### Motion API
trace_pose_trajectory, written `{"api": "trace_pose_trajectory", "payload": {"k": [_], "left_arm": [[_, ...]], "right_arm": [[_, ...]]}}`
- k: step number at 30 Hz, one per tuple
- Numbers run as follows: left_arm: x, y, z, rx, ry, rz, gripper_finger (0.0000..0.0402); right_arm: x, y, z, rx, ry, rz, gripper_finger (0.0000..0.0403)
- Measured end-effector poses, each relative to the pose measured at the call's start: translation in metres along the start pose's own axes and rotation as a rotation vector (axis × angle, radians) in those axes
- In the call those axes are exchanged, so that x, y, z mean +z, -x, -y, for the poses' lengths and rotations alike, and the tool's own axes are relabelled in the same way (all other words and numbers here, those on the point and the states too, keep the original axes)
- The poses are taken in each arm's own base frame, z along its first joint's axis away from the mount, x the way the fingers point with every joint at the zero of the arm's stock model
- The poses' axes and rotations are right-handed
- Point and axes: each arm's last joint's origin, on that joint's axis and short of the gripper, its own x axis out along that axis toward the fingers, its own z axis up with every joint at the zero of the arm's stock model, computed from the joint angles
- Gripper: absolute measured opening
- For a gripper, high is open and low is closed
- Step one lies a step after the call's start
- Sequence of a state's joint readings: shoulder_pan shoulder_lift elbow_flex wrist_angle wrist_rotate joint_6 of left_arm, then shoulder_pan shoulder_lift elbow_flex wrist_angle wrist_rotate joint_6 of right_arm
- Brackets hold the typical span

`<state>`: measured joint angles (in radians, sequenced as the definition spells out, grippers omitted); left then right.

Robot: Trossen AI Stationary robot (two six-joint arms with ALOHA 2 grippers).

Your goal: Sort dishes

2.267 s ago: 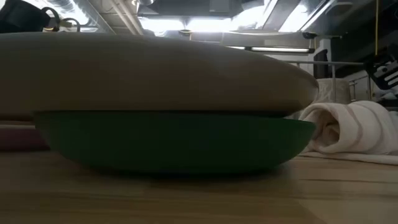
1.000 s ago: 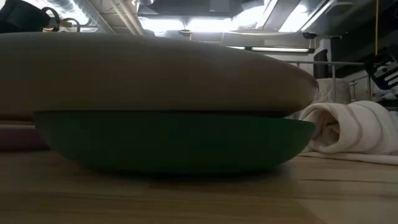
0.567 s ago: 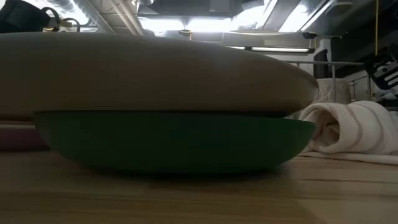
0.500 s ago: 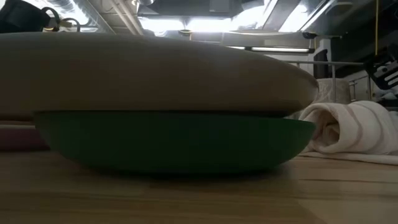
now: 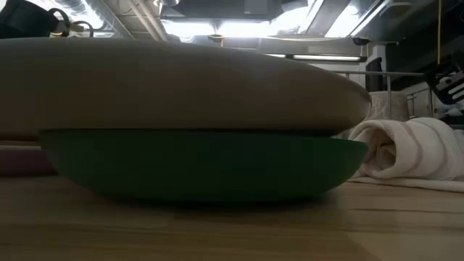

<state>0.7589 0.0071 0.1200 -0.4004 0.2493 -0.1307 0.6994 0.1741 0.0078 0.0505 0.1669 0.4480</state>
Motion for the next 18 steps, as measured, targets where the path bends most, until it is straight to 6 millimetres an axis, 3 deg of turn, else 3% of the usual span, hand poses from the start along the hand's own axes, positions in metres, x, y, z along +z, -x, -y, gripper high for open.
{"api": "trace_pose_trajectory", "payload": {"k": [18], "left_arm": [[0.0,0.0,0.0,0.0,0.0,0.0,0.0117]], "right_arm": [[0.0012,0.0,0.0007,-0.035,-0.009,0.025,0.0136]]}}
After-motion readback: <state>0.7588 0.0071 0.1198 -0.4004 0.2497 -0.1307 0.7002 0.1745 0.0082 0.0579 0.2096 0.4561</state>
